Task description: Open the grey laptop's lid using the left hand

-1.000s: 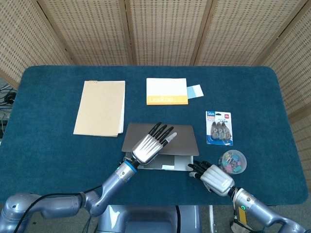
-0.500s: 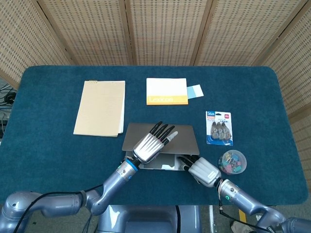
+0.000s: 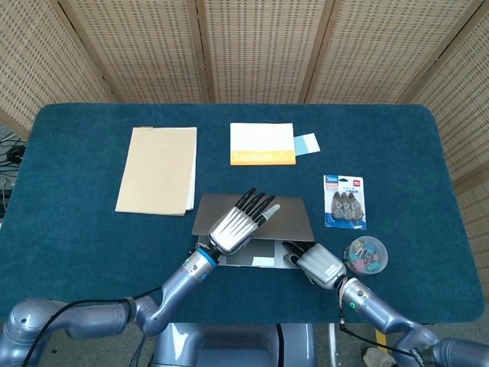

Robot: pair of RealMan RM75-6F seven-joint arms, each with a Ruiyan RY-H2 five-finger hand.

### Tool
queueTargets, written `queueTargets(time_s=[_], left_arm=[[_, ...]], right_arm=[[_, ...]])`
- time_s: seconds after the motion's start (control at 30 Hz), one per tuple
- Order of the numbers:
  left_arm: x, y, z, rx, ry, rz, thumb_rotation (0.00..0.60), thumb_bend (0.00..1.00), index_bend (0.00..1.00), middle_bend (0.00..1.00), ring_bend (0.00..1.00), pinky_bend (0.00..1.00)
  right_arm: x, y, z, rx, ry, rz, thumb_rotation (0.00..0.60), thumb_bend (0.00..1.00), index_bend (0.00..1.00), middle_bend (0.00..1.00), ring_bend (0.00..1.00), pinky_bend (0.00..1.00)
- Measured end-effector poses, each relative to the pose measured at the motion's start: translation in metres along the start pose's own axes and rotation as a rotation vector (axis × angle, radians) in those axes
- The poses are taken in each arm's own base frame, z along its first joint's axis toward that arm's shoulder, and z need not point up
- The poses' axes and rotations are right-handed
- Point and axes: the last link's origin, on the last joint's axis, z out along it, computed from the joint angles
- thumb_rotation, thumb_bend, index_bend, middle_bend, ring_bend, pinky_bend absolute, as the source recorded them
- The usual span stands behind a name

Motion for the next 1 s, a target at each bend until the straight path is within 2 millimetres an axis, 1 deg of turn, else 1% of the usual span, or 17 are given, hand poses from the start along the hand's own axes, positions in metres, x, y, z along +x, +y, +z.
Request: queueTargets(time_s=[0.17, 0.33, 0.5, 0.7, 1.0], left_arm=[[0.005, -0.001, 0.005, -0.002, 0.013, 0.013, 0.600, 0.53, 0.00, 0.00, 0.00, 0.00], [0.012, -0.003, 0.013, 0.001, 0.025, 0.034, 0.600, 0.53, 0.00, 0.00, 0.00, 0.00], [0.015, -0.008, 0.022, 0.016, 0.026, 0.064, 0.600, 0.53, 0.00, 0.00, 0.00, 0.00], [0.021, -0.024, 0.027, 0.042, 0.032, 0.097, 0.600, 0.53, 0.00, 0.00, 0.00, 0.00], [0.037, -0.047, 0.033, 0.082, 0.055, 0.143, 0.600, 0.53, 0.00, 0.00, 0.00, 0.00]], right_arm=[[0.002, -0.003, -0.004, 0.019, 0.004, -0.003, 0.600, 1.00, 0.22, 0.08, 0.06, 0.20], [0.001, -0.006, -0.003, 0.035, -0.016, 0.010, 0.600, 1.00, 0.22, 0.08, 0.06, 0.20], [0.001, -0.009, -0.001, 0.049, -0.036, 0.048, 0.600, 1.00, 0.22, 0.08, 0.06, 0.20], [0.004, -0.011, 0.002, 0.066, -0.044, 0.091, 0.600, 1.00, 0.22, 0.08, 0.06, 0.20], [0.012, -0.012, 0.002, 0.084, -0.065, 0.147, 0.600, 1.00, 0.22, 0.08, 0.06, 0.20]])
